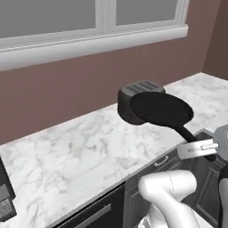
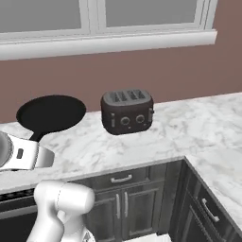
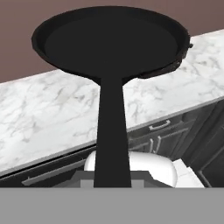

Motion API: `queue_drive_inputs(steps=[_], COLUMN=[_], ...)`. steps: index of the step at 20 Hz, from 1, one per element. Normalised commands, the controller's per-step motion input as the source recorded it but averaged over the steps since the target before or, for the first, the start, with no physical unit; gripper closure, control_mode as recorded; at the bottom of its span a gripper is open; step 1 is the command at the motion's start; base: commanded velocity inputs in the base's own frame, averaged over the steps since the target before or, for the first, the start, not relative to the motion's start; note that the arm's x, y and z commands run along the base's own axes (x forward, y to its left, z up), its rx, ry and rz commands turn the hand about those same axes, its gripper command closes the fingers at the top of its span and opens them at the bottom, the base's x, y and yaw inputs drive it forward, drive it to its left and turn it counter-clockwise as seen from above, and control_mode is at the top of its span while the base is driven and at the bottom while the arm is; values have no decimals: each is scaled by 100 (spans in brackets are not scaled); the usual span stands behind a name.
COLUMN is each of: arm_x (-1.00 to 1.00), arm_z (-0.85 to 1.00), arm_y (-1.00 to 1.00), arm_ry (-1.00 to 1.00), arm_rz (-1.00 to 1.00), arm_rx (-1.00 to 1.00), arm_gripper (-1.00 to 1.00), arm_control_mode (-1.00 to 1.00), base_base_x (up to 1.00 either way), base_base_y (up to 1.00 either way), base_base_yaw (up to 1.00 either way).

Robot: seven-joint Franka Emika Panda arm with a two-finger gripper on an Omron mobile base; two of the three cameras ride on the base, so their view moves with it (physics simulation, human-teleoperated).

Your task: Move the pot and pan from the stove into the sink.

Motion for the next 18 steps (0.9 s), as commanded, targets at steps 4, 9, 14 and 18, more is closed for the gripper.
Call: queue_drive_inputs(steps=[4, 9, 14, 18], arm_x=[0, 0, 0, 0], arm_z=[0, 0, 0, 0], arm_y=[0, 0, 0, 0], arm_ry=[0, 0, 0, 0], arm_rz=[0, 0, 0, 0], arm_rx=[0, 0, 0, 0], arm_gripper=[100, 100, 100, 100], arm_control_mode=[100, 100, 100, 100], base_base_x=[0, 0, 0, 0], base_base_y=[-3, -2, -3, -3], base_base_yaw=[-48, -49, -49, -49])
